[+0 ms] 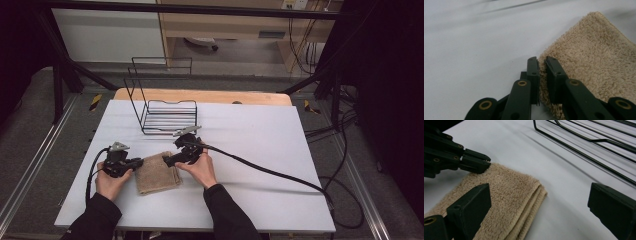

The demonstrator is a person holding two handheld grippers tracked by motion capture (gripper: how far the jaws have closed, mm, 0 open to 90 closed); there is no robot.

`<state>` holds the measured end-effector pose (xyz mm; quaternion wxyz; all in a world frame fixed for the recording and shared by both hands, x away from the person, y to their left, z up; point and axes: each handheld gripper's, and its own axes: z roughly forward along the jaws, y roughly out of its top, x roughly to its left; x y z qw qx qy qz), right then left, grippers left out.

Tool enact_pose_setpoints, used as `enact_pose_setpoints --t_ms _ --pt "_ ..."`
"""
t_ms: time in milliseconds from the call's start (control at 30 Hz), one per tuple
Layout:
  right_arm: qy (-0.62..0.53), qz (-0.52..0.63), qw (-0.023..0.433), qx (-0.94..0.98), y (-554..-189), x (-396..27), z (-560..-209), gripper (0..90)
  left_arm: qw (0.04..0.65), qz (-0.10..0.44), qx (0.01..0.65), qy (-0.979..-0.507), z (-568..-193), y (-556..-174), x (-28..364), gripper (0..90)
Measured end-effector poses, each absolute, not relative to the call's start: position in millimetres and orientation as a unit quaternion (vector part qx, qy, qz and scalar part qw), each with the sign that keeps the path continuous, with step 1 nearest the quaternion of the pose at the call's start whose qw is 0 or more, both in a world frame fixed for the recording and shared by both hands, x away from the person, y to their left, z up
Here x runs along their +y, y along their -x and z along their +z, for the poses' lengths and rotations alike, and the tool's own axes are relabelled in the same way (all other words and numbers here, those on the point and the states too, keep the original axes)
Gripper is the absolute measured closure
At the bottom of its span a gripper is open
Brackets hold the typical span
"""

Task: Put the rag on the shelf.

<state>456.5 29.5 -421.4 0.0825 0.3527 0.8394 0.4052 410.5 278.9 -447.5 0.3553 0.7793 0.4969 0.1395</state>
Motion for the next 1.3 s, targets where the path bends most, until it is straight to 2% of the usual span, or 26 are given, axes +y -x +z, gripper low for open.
enact_pose_setpoints --t_ms 167,233,267,600,800,967,1100,1300 --pt "-0.363 0.397 0.076 0.84 -465.6 39.2 -429.3 12.2 0.355 0.142 0.493 -0.781 -447.6 -410.3 278.4 80.5" --pt "-0.366 0.399 0.074 0.837 -468.1 43.2 -434.3 20.0 0.354 0.142 0.492 -0.783 -447.6 -410.1 278.3 80.5" --pt "-0.366 0.399 0.074 0.837 -468.1 43.2 -434.3 20.0 0.355 0.143 0.492 -0.782 -447.7 -410.1 278.2 80.5" --pt "-0.366 0.386 0.065 0.844 -471.0 44.6 -443.0 44.2 0.356 0.145 0.489 -0.783 -448.1 -410.0 278.3 80.1" --pt "-0.369 0.385 0.052 0.845 -469.9 45.7 -445.1 55.3 0.355 0.15 0.483 -0.786 -448.6 -409.6 278.1 79.3" --pt "-0.375 0.381 0.041 0.844 -469.4 46.2 -446.5 60.3 0.356 0.155 0.48 -0.787 -449.0 -409.2 277.8 78.4" --pt "-0.381 0.381 0.023 0.842 -469.8 46.9 -447.3 68.7 0.357 0.156 0.48 -0.786 -449.4 -409.3 278.1 77.4" --pt "-0.387 0.381 0.006 0.84 -471.3 47.4 -447.7 76.6 0.361 0.153 0.479 -0.786 -449.9 -409.6 279.1 77.4"
